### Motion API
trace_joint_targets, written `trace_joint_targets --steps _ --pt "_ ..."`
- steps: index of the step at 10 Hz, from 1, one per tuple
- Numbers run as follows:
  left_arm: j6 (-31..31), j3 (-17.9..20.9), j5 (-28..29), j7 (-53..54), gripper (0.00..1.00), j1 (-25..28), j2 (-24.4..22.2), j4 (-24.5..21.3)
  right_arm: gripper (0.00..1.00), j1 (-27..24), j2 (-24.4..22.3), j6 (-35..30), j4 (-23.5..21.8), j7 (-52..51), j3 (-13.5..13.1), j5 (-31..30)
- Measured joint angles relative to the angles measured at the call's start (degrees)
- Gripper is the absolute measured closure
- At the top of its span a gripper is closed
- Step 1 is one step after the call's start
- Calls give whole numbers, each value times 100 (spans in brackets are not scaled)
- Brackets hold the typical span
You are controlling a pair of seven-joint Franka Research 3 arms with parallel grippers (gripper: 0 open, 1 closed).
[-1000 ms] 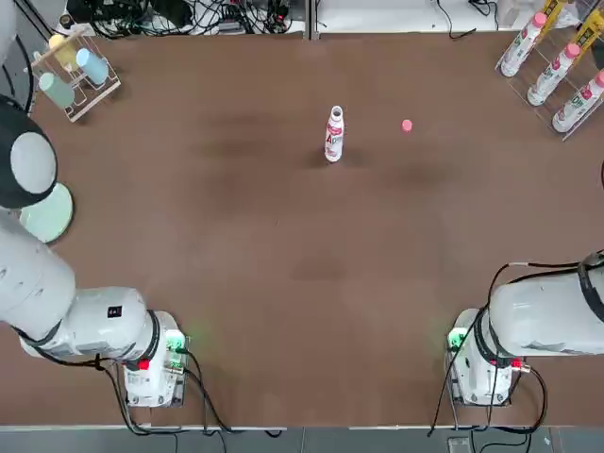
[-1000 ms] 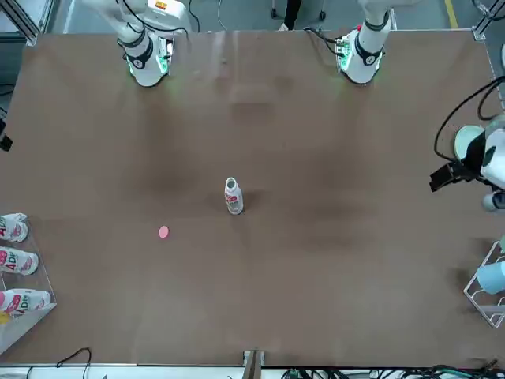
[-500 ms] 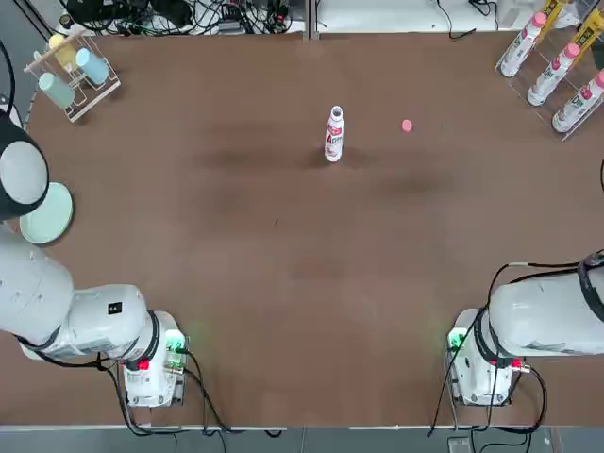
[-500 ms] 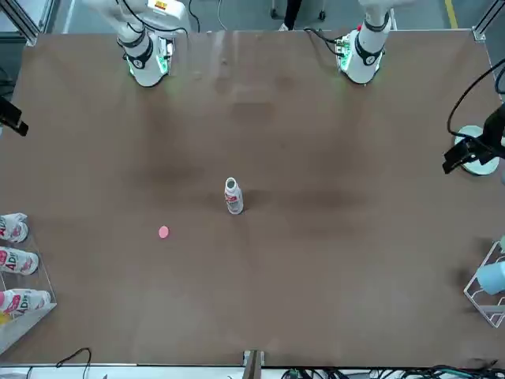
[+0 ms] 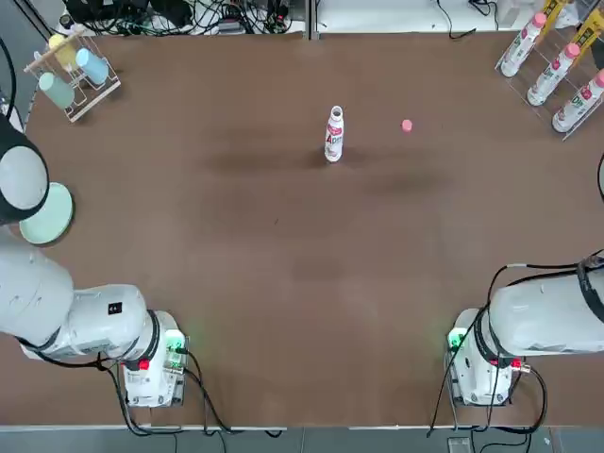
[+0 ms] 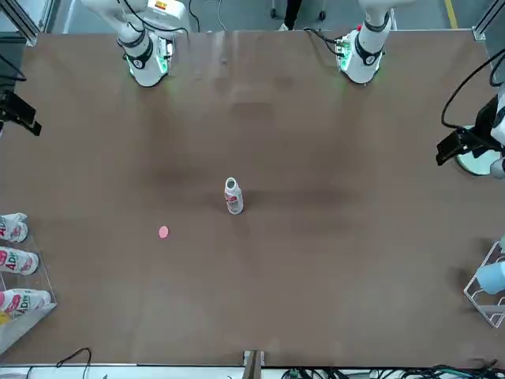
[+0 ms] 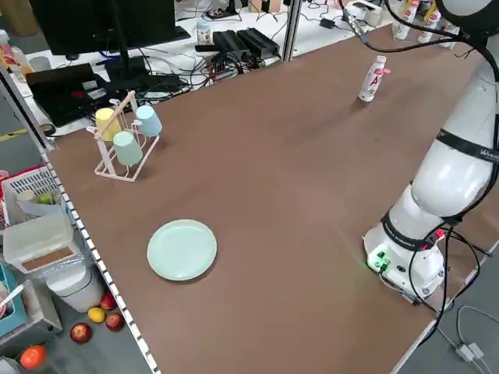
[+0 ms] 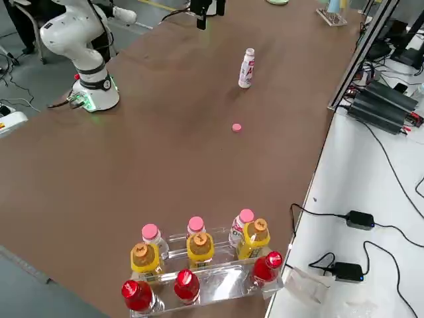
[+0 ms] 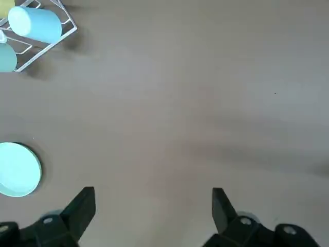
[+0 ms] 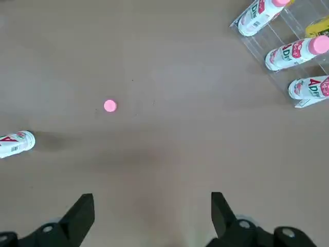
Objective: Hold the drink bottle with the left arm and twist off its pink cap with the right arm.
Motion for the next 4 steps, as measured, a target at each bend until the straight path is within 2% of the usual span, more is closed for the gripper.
trace_joint_targets --steps 4 --pt "-6 0 0 0 0 1 -2 1 0 -4 85 228 0 0 -12 0"
